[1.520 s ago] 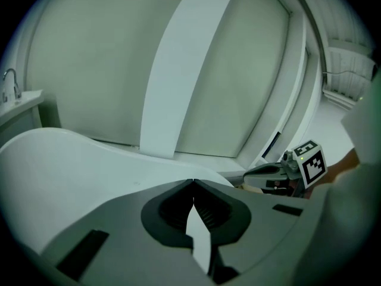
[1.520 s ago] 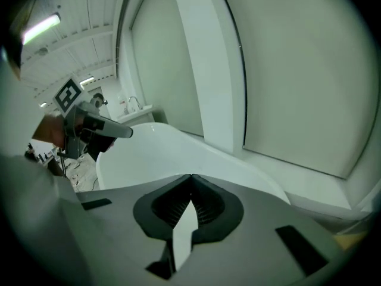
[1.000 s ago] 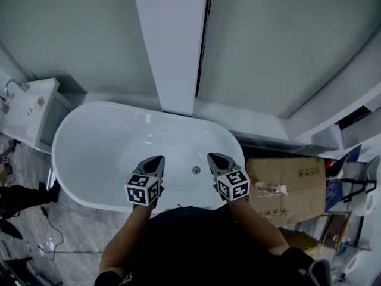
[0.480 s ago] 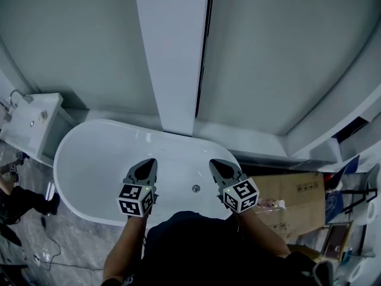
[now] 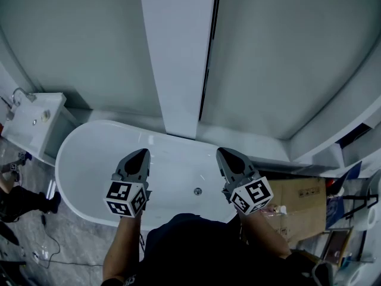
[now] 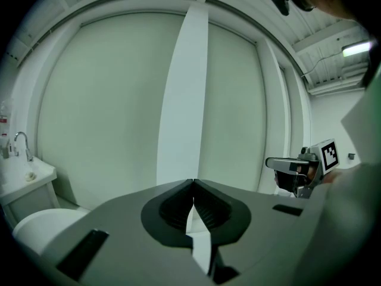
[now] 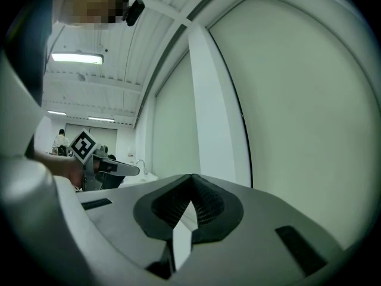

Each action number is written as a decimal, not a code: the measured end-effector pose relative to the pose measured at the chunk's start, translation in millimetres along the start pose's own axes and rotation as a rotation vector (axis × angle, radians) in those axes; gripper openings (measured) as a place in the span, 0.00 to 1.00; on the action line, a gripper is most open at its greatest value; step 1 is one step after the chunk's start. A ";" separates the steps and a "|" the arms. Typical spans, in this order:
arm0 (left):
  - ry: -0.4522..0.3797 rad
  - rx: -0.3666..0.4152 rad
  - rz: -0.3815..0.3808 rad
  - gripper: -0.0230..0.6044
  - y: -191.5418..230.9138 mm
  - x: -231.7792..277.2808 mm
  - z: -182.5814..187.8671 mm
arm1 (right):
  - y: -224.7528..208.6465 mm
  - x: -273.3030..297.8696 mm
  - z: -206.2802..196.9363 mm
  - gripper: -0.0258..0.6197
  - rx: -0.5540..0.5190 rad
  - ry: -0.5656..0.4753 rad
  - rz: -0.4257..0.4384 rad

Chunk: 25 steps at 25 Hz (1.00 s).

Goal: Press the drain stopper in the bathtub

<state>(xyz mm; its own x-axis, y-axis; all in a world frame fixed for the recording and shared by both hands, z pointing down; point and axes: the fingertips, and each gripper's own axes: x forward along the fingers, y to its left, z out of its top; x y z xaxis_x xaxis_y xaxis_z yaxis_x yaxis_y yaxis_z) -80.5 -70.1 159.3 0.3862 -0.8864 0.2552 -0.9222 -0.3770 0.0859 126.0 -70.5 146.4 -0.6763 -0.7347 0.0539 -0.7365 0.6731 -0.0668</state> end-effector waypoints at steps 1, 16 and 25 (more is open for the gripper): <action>-0.012 0.010 -0.003 0.06 -0.4 -1.8 6.3 | 3.0 -0.9 5.8 0.06 -0.003 -0.012 0.007; -0.039 0.067 -0.031 0.06 -17.4 -15.7 20.0 | 23.5 -9.1 8.1 0.06 -0.027 0.005 0.033; -0.013 0.023 -0.031 0.06 -18.6 -22.2 11.8 | 39.9 -11.9 -1.8 0.06 -0.010 0.036 0.065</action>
<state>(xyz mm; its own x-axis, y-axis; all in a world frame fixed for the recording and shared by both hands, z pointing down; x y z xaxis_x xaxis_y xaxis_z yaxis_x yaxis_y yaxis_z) -71.8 -46.6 140.7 0.4151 -0.8776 0.2397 -0.9091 -0.4104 0.0715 104.7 -34.7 144.9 -0.7225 -0.6860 0.0860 -0.6911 0.7202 -0.0610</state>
